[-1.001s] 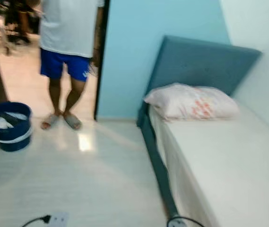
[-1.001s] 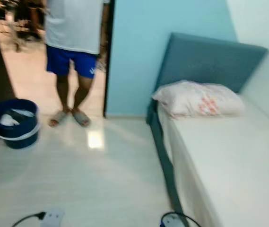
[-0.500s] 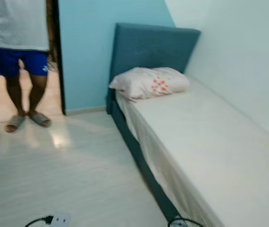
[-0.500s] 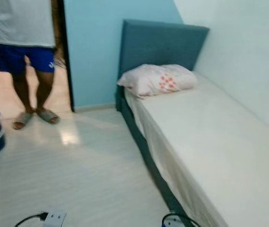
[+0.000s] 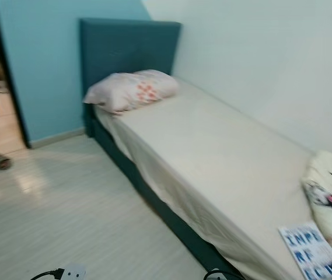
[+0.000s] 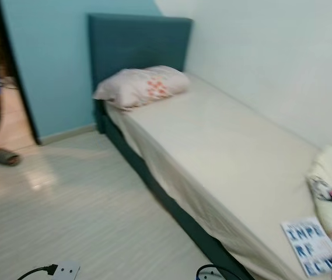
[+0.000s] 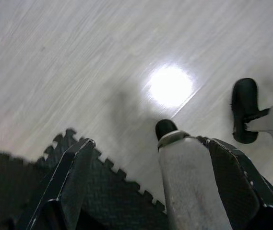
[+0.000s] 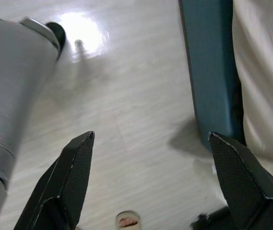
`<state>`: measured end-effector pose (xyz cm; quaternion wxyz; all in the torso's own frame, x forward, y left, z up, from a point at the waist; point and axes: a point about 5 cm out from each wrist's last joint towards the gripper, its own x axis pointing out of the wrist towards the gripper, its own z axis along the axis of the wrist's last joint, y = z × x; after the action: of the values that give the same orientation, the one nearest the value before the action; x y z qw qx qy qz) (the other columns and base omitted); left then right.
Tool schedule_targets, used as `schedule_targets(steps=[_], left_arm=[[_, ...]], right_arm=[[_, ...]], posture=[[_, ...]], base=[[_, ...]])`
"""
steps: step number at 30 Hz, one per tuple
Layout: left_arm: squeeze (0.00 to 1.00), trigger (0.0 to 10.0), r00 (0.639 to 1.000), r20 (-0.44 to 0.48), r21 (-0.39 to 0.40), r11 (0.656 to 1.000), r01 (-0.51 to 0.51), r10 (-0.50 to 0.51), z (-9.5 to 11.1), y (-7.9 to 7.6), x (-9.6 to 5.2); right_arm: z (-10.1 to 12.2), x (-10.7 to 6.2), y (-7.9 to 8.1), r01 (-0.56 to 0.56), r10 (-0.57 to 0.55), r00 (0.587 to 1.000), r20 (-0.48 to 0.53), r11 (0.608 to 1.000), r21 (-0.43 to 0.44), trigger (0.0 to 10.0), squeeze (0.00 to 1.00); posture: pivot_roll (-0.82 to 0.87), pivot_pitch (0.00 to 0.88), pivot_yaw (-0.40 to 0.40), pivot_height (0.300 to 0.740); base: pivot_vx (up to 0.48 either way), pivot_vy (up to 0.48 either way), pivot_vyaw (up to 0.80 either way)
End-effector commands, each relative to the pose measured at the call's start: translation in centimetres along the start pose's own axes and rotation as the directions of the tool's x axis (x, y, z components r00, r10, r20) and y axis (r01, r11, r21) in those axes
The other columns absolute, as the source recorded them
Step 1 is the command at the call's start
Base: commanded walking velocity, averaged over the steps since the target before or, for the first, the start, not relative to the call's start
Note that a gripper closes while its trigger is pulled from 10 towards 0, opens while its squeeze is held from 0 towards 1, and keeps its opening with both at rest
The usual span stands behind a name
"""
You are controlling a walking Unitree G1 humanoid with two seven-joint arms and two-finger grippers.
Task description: Clean up the room
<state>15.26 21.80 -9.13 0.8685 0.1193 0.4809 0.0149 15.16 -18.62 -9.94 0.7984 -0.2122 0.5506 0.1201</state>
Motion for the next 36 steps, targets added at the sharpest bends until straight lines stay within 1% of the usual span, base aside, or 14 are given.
schedule_targets(steps=[1,12,28,36], left_arm=[[0.0,10.0,1.0,-0.004,0.002,1.0,0.027,-0.027,-0.11,-0.64,-0.02],[0.0,10.0,0.999,-0.011,-0.033,0.998,0.044,-0.044,-0.15,-1.02,-0.01],[0.0,10.0,0.998,-0.018,-0.038,0.998,0.056,-0.057,-0.17,-1.12,0.0],[0.0,10.0,0.998,-0.017,-0.036,0.997,0.061,-0.062,-0.1,-1.23,0.01]], right_arm=[[-0.01,-0.03,-0.48,0.019,-0.019,1.0,0.003,1.0,-0.011,10.0,0.0],[0.43,-0.03,-0.72,0.026,-0.026,1.0,0.015,1.0,-0.001,10.0,0.0],[0.35,-0.03,-0.66,0.027,-0.027,1.0,0.01,1.0,0.014,10.0,0.0],[0.45,-0.04,-0.92,0.039,-0.039,0.999,0.011,0.999,0.023,10.0,0.0]], posture=[[0.16,0.0,-0.159,0.74],[0.16,0.0,-0.162,0.74],[0.15,0.0,-0.155,0.74],[0.14,0.0,-0.15,0.74]], base=[[0.0,0.0,0.0],[0.0,0.0,0.0],[0.0,-0.449,0.0],[0.0,-0.397,-0.74]])
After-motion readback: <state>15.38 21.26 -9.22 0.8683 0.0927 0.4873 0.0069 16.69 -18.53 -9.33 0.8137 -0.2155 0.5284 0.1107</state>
